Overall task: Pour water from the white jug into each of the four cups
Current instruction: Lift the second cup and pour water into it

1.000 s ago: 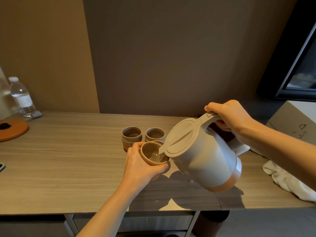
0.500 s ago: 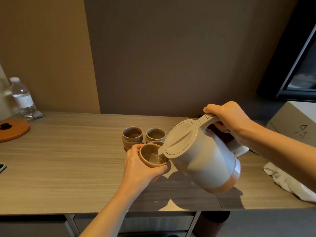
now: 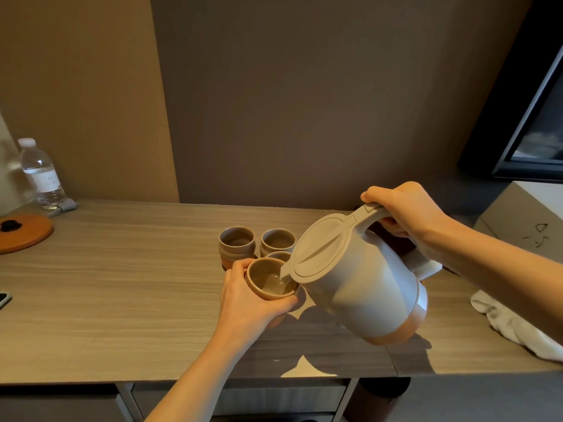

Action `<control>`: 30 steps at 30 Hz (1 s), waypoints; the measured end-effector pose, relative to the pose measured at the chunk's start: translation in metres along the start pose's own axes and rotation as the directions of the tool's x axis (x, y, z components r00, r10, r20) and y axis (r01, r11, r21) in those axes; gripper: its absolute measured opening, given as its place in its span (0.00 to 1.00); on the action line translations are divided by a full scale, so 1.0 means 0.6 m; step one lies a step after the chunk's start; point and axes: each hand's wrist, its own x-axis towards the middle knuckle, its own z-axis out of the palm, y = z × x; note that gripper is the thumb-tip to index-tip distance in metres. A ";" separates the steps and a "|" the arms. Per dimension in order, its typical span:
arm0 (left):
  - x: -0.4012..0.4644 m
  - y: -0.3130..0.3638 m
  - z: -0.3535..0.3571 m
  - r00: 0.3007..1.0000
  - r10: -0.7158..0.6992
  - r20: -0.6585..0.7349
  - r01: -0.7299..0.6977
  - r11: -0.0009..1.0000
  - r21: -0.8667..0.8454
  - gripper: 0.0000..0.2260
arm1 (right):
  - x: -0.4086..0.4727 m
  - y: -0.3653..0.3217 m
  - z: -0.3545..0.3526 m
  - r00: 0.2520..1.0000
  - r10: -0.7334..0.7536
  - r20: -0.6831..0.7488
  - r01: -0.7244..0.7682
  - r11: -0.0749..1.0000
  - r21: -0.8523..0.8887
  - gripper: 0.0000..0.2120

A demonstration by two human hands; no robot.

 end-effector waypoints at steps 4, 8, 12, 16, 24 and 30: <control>0.000 -0.001 0.000 1.000 -0.015 -0.001 0.015 1.000 0.000 0.41 | -0.002 -0.002 0.002 1.000 -0.006 0.017 0.006 1.000 -0.007 0.17; 0.000 -0.002 -0.001 1.000 -0.019 0.000 0.019 1.000 -0.003 0.42 | -0.002 -0.005 0.003 1.000 -0.001 0.018 0.001 1.000 -0.011 0.18; 0.000 -0.004 -0.003 1.000 -0.021 0.010 0.021 1.000 -0.019 0.41 | -0.003 -0.007 0.004 1.000 0.006 0.012 -0.006 1.000 -0.008 0.18; 0.000 -0.004 -0.004 1.000 -0.024 0.007 0.024 1.000 -0.018 0.41 | -0.004 -0.007 0.004 1.000 0.027 0.014 -0.027 1.000 0.002 0.18; -0.002 0.001 -0.006 0.999 -0.032 0.016 0.033 0.999 -0.042 0.40 | -0.010 -0.003 -0.001 0.994 0.107 0.018 -0.108 0.990 0.090 0.18; -0.001 0.010 -0.012 1.000 -0.027 0.010 0.028 0.997 -0.069 0.40 | -0.020 0.007 -0.007 0.982 0.187 0.009 -0.185 0.963 0.195 0.15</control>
